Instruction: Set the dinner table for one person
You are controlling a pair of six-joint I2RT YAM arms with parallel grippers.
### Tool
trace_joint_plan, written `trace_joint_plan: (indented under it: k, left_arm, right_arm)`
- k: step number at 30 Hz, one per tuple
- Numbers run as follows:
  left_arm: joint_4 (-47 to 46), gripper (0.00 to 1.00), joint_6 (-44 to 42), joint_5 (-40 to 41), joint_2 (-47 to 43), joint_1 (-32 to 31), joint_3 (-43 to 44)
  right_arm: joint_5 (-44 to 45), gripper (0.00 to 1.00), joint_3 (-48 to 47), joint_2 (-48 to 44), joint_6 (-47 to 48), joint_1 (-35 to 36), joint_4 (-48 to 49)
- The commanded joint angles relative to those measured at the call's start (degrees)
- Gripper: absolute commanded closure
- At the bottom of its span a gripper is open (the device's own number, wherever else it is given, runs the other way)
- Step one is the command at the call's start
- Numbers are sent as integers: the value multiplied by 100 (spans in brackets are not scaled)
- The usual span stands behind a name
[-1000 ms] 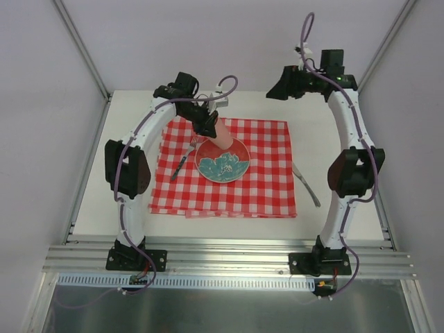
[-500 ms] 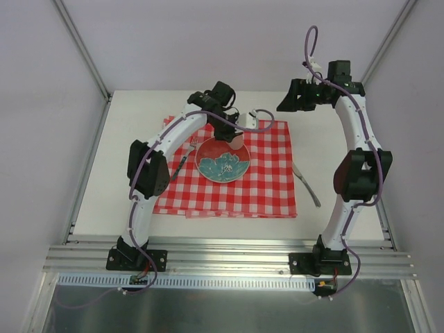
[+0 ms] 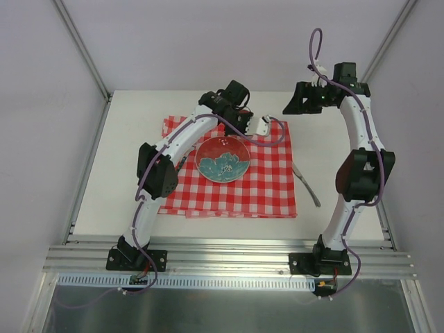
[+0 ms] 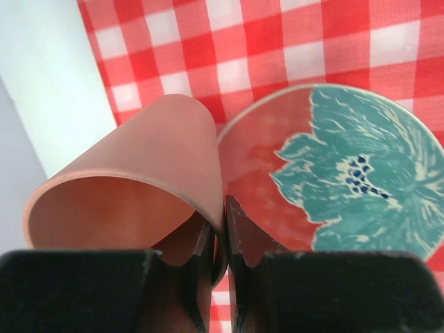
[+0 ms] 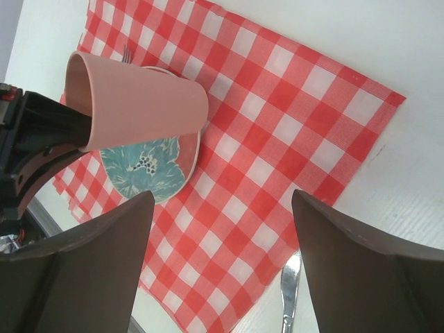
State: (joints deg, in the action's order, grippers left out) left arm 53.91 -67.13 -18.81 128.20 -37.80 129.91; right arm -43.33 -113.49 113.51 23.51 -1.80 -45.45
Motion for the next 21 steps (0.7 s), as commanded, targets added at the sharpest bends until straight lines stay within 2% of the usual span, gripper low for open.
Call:
trace_joint_plan:
  k: [1,7,21]
  left_arm:
    - [32,100,-520,-35,205,-245,526]
    - [-21,100,-705,-281,425,-430,518]
    - [-91,100,-564,-360,732,-526,526]
  right_arm:
    - [132,16,37,-260,295,-74,-201]
    - [211,16,293,-277,277,-233,-157]
    - [-70,16,-111,144,49,-241,-446]
